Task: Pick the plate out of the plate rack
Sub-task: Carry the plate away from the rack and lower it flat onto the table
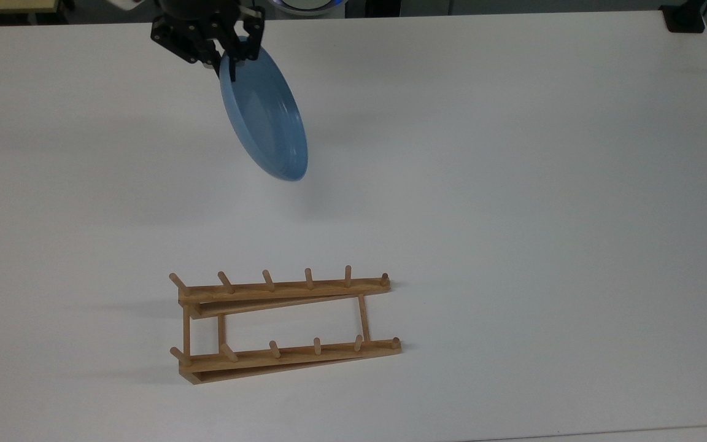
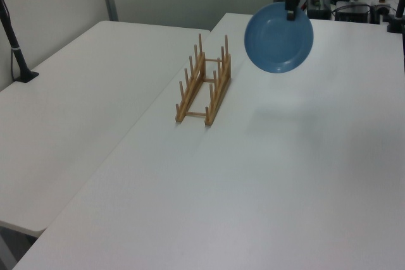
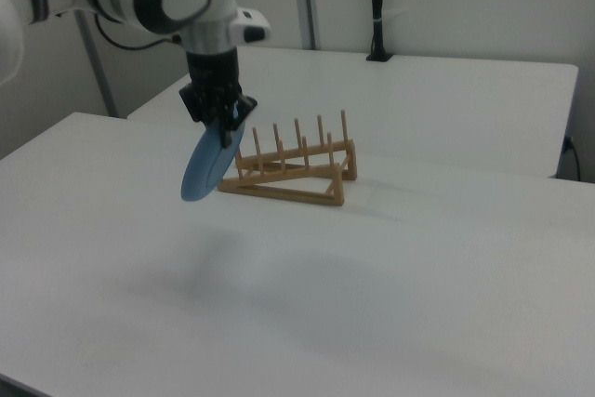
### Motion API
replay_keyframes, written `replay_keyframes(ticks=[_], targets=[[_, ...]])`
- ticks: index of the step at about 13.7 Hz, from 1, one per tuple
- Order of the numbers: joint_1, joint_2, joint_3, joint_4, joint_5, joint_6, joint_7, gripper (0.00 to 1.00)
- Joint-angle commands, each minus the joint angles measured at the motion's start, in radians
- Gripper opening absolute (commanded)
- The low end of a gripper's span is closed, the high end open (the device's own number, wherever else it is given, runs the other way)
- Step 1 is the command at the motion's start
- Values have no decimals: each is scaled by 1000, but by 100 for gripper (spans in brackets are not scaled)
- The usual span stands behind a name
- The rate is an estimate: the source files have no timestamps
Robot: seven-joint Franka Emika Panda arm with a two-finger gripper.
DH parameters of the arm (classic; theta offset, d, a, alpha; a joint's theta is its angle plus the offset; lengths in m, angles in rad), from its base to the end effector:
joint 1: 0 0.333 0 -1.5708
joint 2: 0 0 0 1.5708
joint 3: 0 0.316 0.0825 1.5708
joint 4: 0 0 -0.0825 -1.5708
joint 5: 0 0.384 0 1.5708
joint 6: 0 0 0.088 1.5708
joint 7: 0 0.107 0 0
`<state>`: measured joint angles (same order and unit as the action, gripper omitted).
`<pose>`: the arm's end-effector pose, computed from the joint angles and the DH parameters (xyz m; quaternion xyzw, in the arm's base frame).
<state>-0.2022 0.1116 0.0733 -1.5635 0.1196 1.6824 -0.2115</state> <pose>0.5927 -0.0675 0.5745 -0.9974 -0.0345 -0.0145 0.0619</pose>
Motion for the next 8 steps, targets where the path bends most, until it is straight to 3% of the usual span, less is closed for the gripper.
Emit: replay_keyframes(ticks=[1, 6, 8], targets=[[-78, -7, 0, -133, 161, 8, -127, 0], [-138, -9, -7, -265, 212, 58, -244, 0], [-140, 8, -7, -366, 212, 208, -270, 0]])
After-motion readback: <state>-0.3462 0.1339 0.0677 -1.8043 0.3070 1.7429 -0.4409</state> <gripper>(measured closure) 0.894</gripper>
